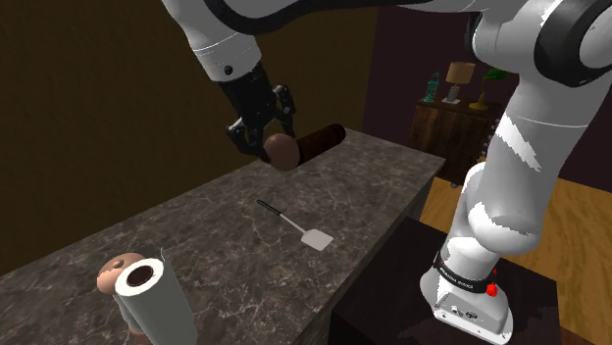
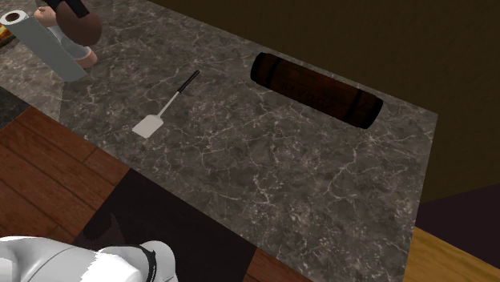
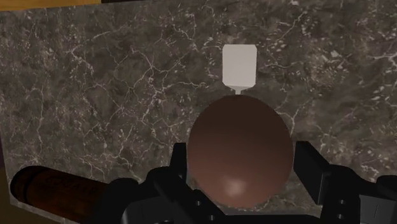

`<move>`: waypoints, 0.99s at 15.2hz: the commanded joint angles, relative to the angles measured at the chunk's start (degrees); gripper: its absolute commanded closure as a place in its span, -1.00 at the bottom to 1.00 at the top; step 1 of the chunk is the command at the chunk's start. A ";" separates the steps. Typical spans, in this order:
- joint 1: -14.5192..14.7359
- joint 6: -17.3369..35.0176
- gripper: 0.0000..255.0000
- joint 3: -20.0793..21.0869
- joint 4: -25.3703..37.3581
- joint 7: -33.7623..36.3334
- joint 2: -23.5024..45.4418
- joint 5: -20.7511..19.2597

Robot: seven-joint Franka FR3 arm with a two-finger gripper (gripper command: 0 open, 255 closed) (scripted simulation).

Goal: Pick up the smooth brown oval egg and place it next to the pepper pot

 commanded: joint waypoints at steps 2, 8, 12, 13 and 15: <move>2.42 -1.48 1.00 2.29 3.88 4.85 3.79 -0.24; 9.68 -6.75 1.00 6.07 16.92 14.68 14.85 -2.95; 17.02 -11.83 1.00 7.18 29.51 20.37 24.24 -6.29; 19.36 -13.48 1.00 7.16 33.58 21.52 26.98 -7.38; 21.33 -14.08 1.00 6.97 36.19 22.55 29.20 -8.10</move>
